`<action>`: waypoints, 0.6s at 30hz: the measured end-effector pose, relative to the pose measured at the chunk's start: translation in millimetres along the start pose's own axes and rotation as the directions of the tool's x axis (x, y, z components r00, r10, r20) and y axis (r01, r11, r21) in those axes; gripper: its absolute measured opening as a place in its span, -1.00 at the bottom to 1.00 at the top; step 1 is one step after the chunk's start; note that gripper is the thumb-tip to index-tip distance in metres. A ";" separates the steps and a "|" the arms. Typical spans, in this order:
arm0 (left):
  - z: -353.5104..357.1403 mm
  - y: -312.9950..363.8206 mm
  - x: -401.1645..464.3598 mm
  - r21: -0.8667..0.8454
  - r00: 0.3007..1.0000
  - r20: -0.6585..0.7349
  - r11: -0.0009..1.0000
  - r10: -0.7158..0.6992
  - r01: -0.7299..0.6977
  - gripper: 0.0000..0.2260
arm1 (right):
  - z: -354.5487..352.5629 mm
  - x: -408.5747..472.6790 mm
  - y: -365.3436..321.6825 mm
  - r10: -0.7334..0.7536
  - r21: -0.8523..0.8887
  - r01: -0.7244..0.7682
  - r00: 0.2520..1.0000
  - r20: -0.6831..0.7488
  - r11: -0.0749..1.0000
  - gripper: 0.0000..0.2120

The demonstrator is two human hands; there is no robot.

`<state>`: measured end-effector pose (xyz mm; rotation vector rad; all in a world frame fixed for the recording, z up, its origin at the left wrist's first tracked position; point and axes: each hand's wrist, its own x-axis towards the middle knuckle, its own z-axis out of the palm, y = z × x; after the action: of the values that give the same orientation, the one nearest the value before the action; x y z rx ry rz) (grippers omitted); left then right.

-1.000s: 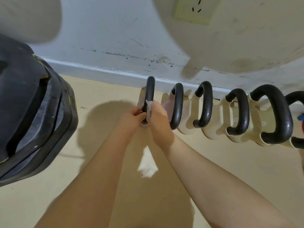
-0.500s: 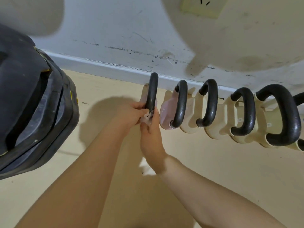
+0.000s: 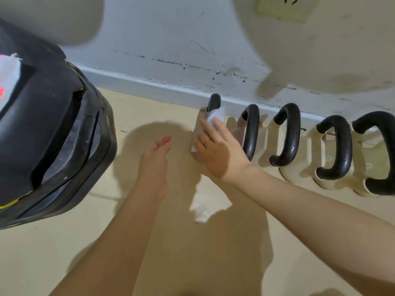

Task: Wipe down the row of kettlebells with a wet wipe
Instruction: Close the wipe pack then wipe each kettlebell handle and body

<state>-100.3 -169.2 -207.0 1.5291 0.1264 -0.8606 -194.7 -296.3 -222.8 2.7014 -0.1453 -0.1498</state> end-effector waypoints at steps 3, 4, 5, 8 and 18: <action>1.2 -0.4 -6.4 0.072 0.995 0.074 0.995 0.066 -0.071 -0.76 | -2.1 -8.2 8.4 -0.250 -0.226 0.279 0.957 0.149 0.933 -0.56; 1.0 -0.6 -7.8 0.095 0.991 0.102 0.991 0.088 -0.098 -0.76 | -3.9 -5.8 15.4 -0.287 -0.233 0.312 0.948 0.135 0.921 -0.61; -0.6 -0.5 -9.2 0.112 0.987 0.123 0.987 0.100 -0.114 -0.77 | -6.6 0.7 22.8 -0.331 -0.206 0.340 0.940 0.079 0.918 -0.68; -6.2 -0.7 -12.3 0.134 0.984 0.125 0.980 0.130 -0.147 -0.77 | 1.4 10.4 29.1 -0.389 -0.215 0.372 0.920 -0.042 0.903 -0.74; 6.4 -8.9 -14.0 0.071 0.993 0.085 0.993 0.085 -0.091 -0.68 | 6.3 13.1 64.8 -0.388 0.134 0.399 0.916 -0.104 0.907 -0.51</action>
<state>-118.0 -167.6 -205.5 1.5549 -0.0329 -0.8646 -187.7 -359.0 -202.1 2.8515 0.4346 -0.1614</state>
